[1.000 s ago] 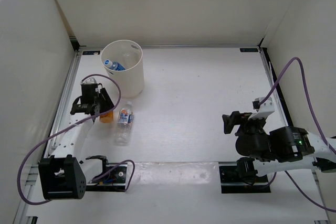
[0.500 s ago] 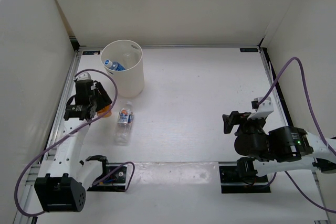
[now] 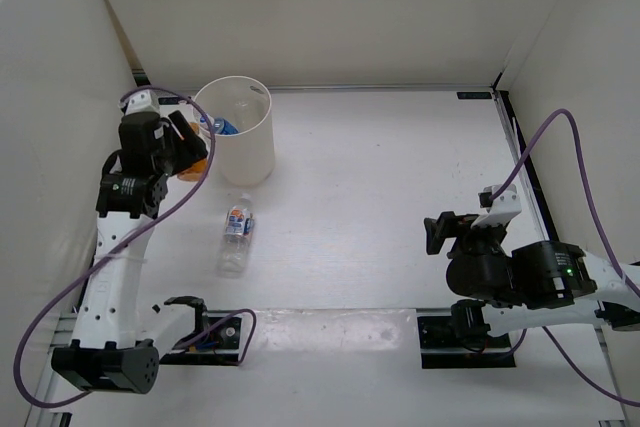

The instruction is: Put the plastic bottles in the bin

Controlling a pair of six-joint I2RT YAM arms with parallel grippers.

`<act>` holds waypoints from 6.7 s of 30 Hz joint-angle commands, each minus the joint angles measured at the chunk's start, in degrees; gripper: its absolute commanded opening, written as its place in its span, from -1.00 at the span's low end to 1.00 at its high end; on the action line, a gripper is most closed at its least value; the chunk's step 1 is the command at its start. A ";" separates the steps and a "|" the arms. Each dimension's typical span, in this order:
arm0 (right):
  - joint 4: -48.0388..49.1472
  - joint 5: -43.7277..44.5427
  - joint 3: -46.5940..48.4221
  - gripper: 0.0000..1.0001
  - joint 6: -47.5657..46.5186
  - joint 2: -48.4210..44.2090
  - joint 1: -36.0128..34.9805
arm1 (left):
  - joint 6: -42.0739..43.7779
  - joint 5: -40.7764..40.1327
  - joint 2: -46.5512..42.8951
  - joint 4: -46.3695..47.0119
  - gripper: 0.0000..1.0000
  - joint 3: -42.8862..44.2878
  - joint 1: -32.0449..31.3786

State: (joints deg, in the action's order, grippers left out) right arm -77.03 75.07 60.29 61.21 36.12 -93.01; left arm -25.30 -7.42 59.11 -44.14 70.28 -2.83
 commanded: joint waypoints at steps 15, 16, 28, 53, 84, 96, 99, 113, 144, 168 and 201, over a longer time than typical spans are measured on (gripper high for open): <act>-4.44 1.66 0.18 0.80 0.75 -0.08 -0.06 | 3.15 0.30 25.50 -7.10 -0.60 36.74 -4.37; -4.44 1.57 0.18 0.80 0.67 -0.43 -0.15 | 3.15 0.30 27.53 -7.27 -0.60 38.60 -4.55; -4.44 1.22 0.09 0.80 0.66 -0.26 -0.59 | 4.47 0.13 41.78 -7.36 -0.42 47.75 -8.24; -2.86 1.04 -0.26 0.80 -0.65 -0.43 -0.15 | 1.13 -10.51 -6.26 6.58 1.00 -0.04 -6.40; -0.75 2.01 -1.14 0.80 -2.59 2.73 0.82 | 2.71 -5.41 13.80 7.49 1.00 -24.32 -19.93; -0.57 2.19 -1.23 0.80 -2.68 2.91 0.73 | 0.60 0.56 16.30 8.36 1.00 -23.96 -17.47; -0.75 2.10 -1.23 0.80 -2.94 2.99 0.81 | -1.68 2.58 16.21 10.82 1.00 -25.80 -17.47; -0.75 2.01 -1.05 0.80 -2.94 2.90 0.72 | -4.94 4.34 19.37 13.65 1.00 -27.74 -17.65; -0.75 2.28 -1.14 0.80 -2.85 2.73 0.81 | -1.51 -4.27 -12.50 0.72 0.19 -21.25 -18.53; 0.92 1.93 -1.41 0.80 -4.52 3.96 2.05 | 13.78 -10.87 8.20 19.78 0.37 17.79 -13.26; 1.00 1.84 -1.49 0.80 -4.35 3.08 1.70 | 15.28 -1.37 24.65 40.45 0.73 7.07 -8.07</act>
State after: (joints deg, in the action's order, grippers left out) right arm -76.58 75.05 59.07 56.55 39.35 -91.13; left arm -10.63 -9.37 84.58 -5.34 78.30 -11.29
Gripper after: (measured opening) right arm 0.900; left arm 0.863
